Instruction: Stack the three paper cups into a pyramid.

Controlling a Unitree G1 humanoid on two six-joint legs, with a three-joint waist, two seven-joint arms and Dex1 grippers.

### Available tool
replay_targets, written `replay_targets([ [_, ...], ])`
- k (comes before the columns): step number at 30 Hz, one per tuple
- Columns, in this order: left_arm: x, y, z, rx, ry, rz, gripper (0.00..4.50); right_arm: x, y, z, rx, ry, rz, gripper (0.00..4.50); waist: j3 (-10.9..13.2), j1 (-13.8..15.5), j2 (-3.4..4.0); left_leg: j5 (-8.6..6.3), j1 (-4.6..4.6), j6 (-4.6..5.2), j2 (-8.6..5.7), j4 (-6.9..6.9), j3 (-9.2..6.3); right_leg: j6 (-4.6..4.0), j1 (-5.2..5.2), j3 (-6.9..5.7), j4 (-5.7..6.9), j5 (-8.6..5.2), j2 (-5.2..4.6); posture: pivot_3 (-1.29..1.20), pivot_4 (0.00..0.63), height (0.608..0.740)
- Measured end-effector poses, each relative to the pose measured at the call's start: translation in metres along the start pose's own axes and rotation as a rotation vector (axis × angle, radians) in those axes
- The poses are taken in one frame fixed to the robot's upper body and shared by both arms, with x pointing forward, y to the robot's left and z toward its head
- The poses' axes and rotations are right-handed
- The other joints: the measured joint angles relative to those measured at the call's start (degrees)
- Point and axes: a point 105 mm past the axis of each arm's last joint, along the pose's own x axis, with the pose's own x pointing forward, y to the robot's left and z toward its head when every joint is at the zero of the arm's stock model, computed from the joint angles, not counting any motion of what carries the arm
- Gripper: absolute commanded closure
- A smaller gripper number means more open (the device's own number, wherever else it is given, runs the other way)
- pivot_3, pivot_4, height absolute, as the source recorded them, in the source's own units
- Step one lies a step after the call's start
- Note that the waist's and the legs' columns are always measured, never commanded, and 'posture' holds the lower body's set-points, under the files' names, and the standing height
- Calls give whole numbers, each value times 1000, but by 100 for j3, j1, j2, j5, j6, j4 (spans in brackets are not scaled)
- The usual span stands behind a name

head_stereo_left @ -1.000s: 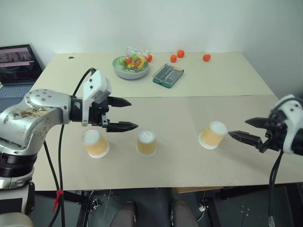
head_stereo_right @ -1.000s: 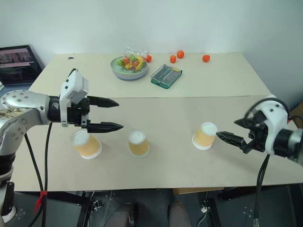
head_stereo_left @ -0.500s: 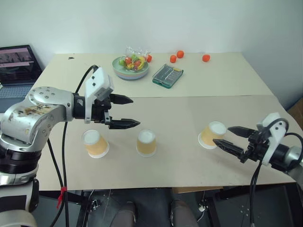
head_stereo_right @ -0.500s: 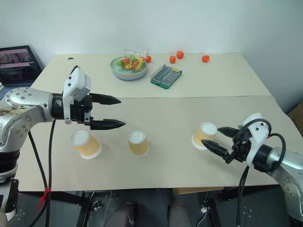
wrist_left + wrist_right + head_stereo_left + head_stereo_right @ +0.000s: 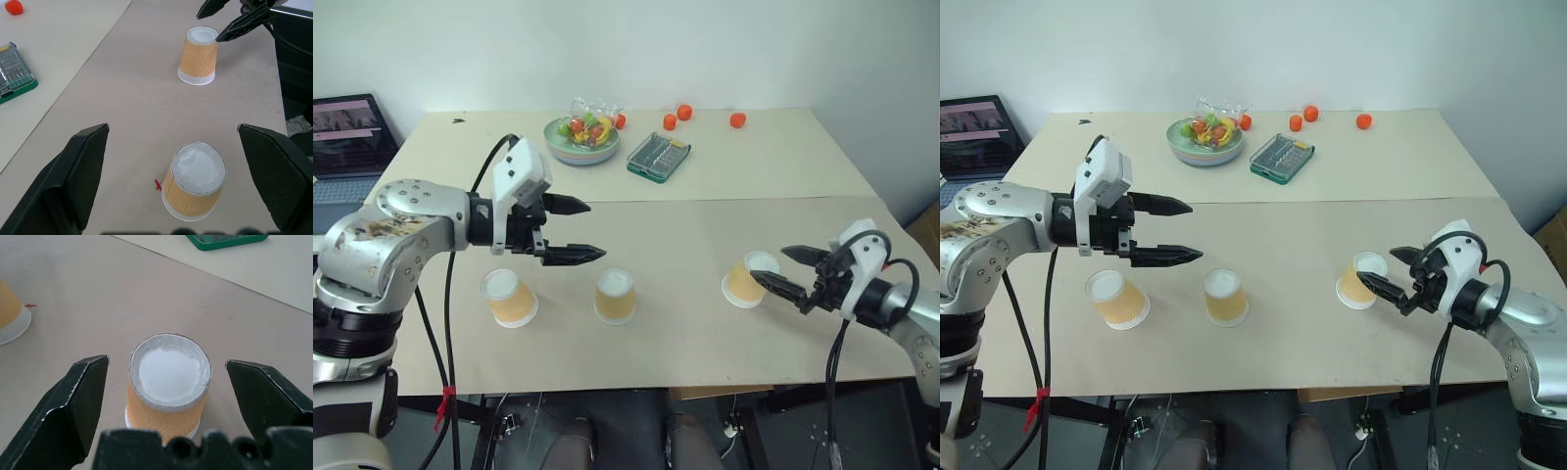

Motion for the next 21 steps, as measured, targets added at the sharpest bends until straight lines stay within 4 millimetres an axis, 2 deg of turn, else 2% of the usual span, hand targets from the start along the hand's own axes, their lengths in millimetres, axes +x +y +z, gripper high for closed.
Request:
replay_targets([
  [13, -2, 0, 2, 7, 2, 13, 0, 20, 2, -18, 22, 29, 47, 21, 0, -8, 0, 0, 1, 0, -1, 0, 2, -2, -3, 4, 2, 1, 0, 0, 150, 740],
  [14, -2, 0, 2, 8, 2, 13, 0, 20, 2, -17, 21, 27, 48, 525, 0, -5, 0, 0, 1, 0, 0, 0, 2, -2, -2, 4, 3, 1, 0, 0, 150, 740],
  [16, -2, 0, 2, 8, 3, 15, 0, 21, 1, -15, 19, 22, 46, 1092, 0, -3, 0, 0, 1, 0, 0, 0, 2, -2, -2, 4, 2, 1, 0, 0, 150, 740],
  [17, -2, 0, 2, 7, 4, 16, 0, 21, 1, -15, 18, 21, 46, 1519, 0, -2, 0, 0, 0, 0, 0, 0, 2, -2, -2, 4, 2, 1, 0, 0, 150, 740],
  [18, -2, 0, 1, 4, 5, 17, 0, 21, 1, -14, 17, 20, 46, 1668, 0, -2, 0, 0, 0, 0, -1, 0, 3, -2, -2, 4, 2, 2, 0, 0, 150, 740],
  [21, -2, 0, 1, 0, 7, 18, 0, 22, 1, -11, 9, 14, 45, 1668, 0, -5, 0, 0, 1, 0, 0, 0, 3, -2, -3, 4, 3, 2, 1, 0, 150, 740],
])
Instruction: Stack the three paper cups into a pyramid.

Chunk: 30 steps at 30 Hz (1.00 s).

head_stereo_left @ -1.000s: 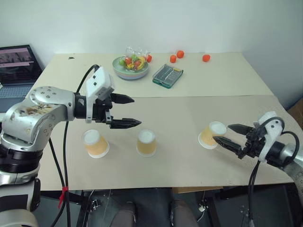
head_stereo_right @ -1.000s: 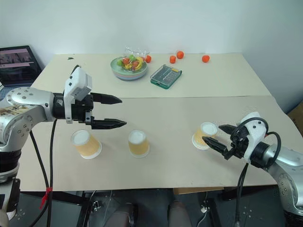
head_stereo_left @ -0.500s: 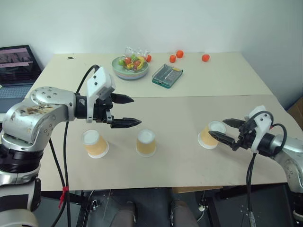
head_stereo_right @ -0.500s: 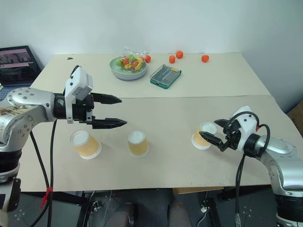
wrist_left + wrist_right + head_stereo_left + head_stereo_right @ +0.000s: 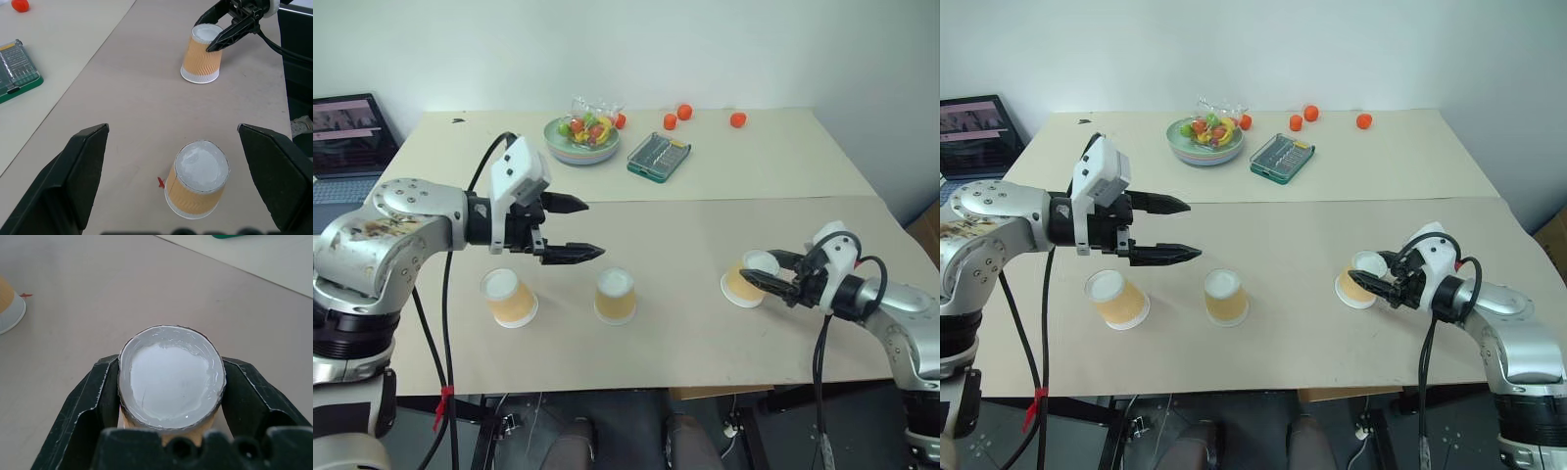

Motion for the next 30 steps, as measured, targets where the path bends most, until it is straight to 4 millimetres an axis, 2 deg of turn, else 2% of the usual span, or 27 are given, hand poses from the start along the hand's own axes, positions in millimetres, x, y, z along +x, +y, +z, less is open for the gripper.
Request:
replay_targets([
  [5, 0, 0, 0, -1, -1, 2, 0, -3, 10, 21, -58, 5, 50, 1668, 0, -5, 1, 0, 0, 0, 0, 0, 1, 0, -1, 1, 0, 0, 0, 0, 150, 740],
  [7, 1, 0, 0, -1, -2, 1, 0, 2, 28, 40, -100, -2, 122, 1668, 1, -19, 2, 0, 1, 0, 3, 0, 2, -1, -3, 3, 2, 0, 3, 0, 150, 740],
  [10, 2, -1, 0, -3, -10, -6, 0, 11, 60, 56, -149, -16, 243, 1668, 1, -4, 1, 0, 1, 0, 13, -1, 1, -1, -1, -2, 0, 0, 11, 0, 150, 740],
  [16, 3, 0, 4, 6, -16, -6, 0, 34, 94, 47, -124, 1, 356, 1668, 0, 7, -1, 0, -5, 0, 9, 2, 1, -3, -6, -1, 0, 2, 9, 0, 150, 740],
  [26, 2, 0, 5, 11, -17, -2, 0, 50, 105, 31, -81, 34, 389, 1668, 0, -13, 0, 0, 0, 0, 14, 2, 1, -6, -7, 0, 2, 4, 14, 0, 150, 740],
  [30, 2, 0, 5, 10, -17, 1, 0, 54, 108, 33, -82, 24, 397, 1668, 0, -6, 0, 0, -1, 0, 14, 2, 1, -6, -6, 0, 1, 4, 14, 0, 150, 740],
])
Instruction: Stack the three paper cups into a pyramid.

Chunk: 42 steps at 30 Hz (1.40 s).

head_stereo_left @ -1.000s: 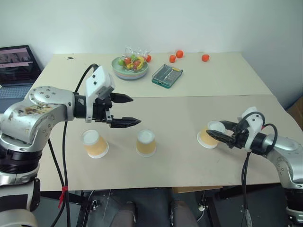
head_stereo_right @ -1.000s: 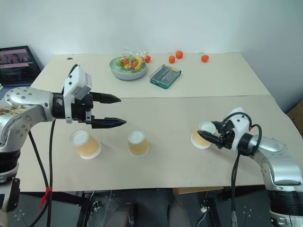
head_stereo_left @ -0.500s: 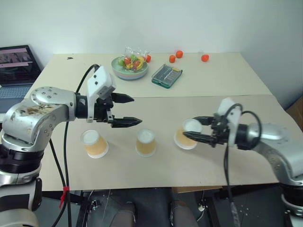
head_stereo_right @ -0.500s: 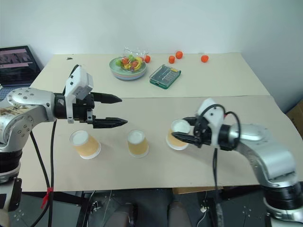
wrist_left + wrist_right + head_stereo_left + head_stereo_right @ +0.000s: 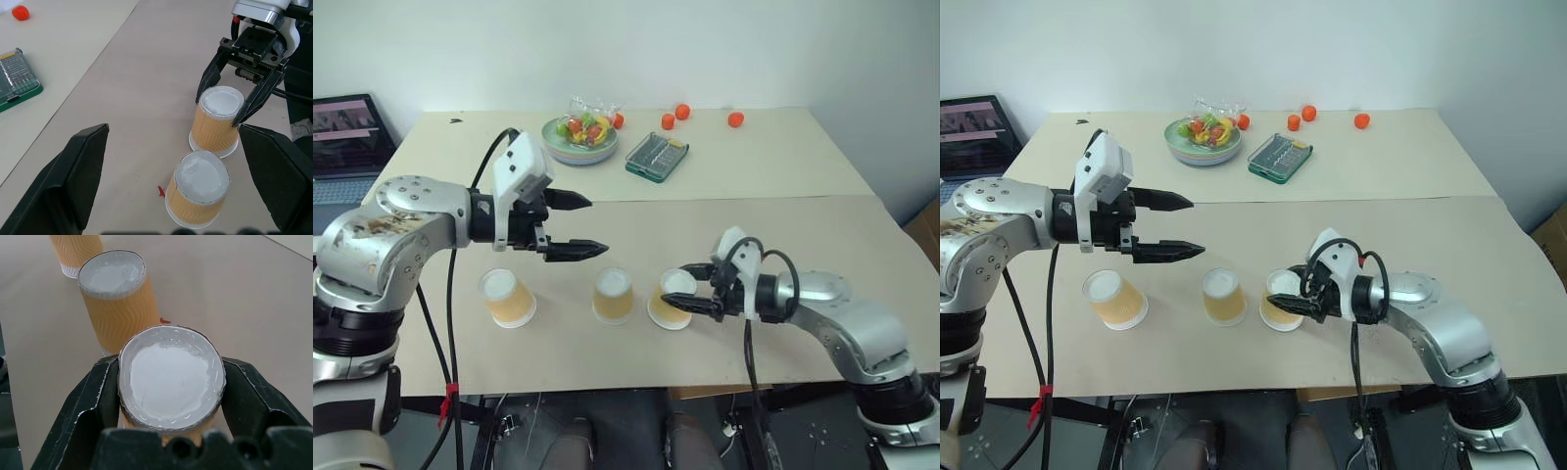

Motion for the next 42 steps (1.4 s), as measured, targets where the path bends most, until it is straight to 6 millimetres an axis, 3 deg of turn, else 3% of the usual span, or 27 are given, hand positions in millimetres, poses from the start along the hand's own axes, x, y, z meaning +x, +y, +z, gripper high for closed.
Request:
replay_targets([
  [18, 0, 0, -2, -5, 4, 15, 0, 20, 6, 2, 17, -22, 37, 1668, 0, -4, 0, 0, 1, 0, 2, 0, 0, -1, -2, 1, 1, 1, 1, 0, 150, 740],
  [20, 0, 0, -2, -3, 3, 14, 0, 22, 7, 2, 16, -22, 39, 839, 0, -1, 0, 0, 1, 0, 2, -1, 0, -1, -2, 0, 1, 1, 2, 0, 150, 740],
  [23, 0, -1, -1, 1, 3, 13, 0, 23, 7, 3, 14, -26, 41, 84, 0, 0, 0, 0, 1, 0, 2, -1, 0, -1, -2, 0, 1, 1, 2, 0, 150, 740],
  [32, 0, -4, -2, -3, 8, -5, 0, 21, 6, 2, 11, -15, 40, 84, 0, -5, 1, 0, 1, 0, 2, -1, 0, -2, -2, 1, 1, 1, 2, 0, 150, 740],
  [37, -6, -5, -6, -6, 33, -9, 0, 11, 2, 10, 41, -33, 41, 84, 1, -2, 1, 0, 0, 0, 2, 0, 0, -2, -3, 1, 1, 1, 2, 0, 150, 740],
  [42, -20, -4, -14, -21, 84, 2, 0, -23, -4, 41, 48, -104, 26, 84, 1, 6, 2, -1, 1, 0, 10, -7, 0, -2, -4, 0, -4, 1, 9, 0, 150, 740],
])
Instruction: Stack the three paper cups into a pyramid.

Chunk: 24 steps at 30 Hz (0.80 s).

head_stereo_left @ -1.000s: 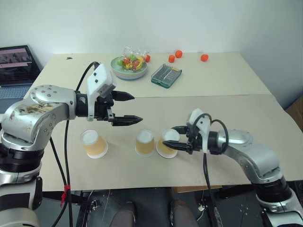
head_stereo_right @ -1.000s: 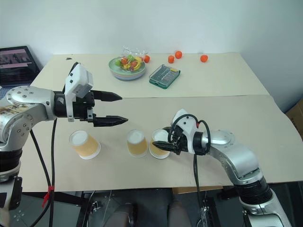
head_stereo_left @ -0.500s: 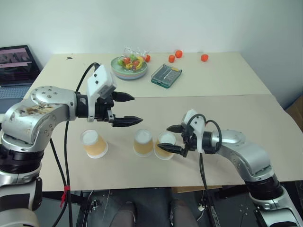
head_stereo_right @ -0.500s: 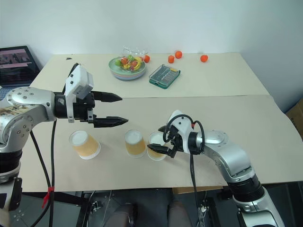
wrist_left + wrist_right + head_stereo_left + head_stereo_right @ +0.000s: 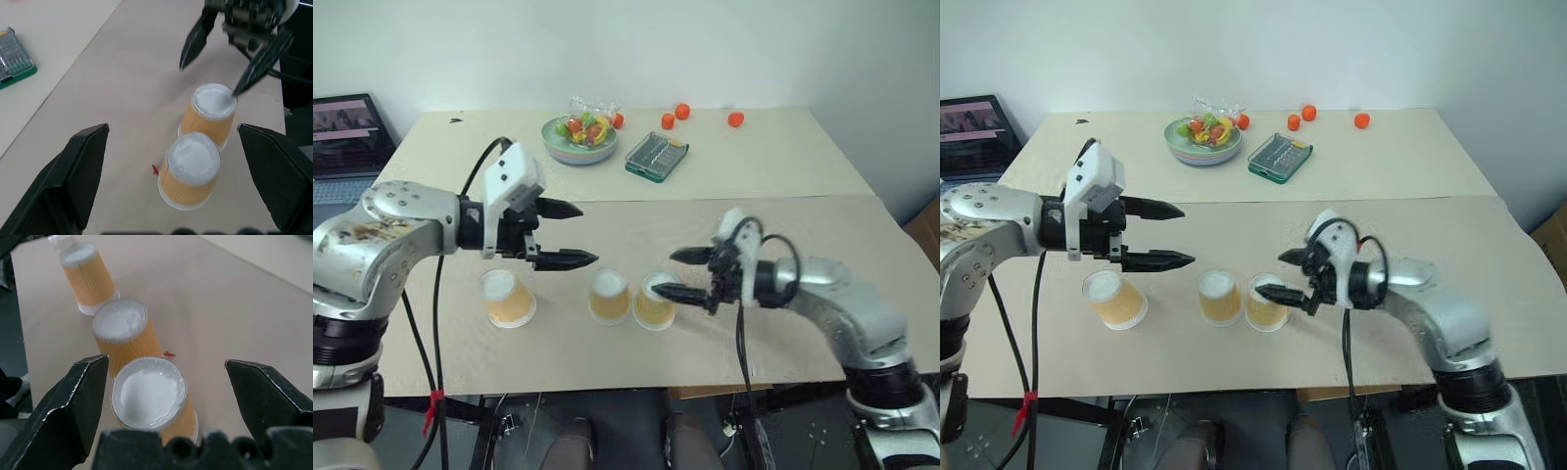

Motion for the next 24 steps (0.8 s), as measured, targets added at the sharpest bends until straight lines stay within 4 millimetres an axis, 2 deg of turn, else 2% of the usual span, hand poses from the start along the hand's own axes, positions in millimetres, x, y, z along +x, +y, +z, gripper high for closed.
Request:
replay_targets([
  [8, -18, 3, -7, -12, 44, 38, 0, -25, 9, 9, 34, 16, 50, 84, 1, 0, 0, 0, 1, 0, 4, -1, 5, 0, 0, 1, 0, 0, 2, 0, 150, 740],
  [12, -47, 13, -14, -66, 65, 132, 0, -40, 9, 11, 14, 62, 65, 84, 1, -27, 1, -1, 6, 2, 14, -11, 14, -1, -4, 4, -2, 0, 7, 0, 150, 740],
  [17, -94, 22, -40, -204, 92, 264, 0, -38, -2, 17, -9, 57, 92, 84, 2, -34, 3, -1, 25, 2, 36, -26, 39, -6, -3, 14, -7, -1, 22, 0, 150, 740],
  [19, -101, 20, -46, -233, 90, 283, 0, -36, -4, 15, -9, 63, 101, 84, 2, -16, 3, -1, 24, 2, 40, -27, 42, -6, -2, 15, -13, -1, 26, 0, 150, 740],
  [21, -110, 15, -62, -299, 72, 328, 0, -29, -8, 11, -9, 74, 120, 84, 4, -14, 5, -1, 26, 1, 41, -32, 50, -25, -6, 23, -14, 10, 25, 0, 150, 740],
  [24, -114, 12, -75, -345, 53, 364, 0, -25, -13, 9, -10, 78, 125, 84, 5, 3, 2, -2, 21, 1, 44, -32, 50, -28, -11, 23, -15, 12, 28, 0, 150, 740],
])
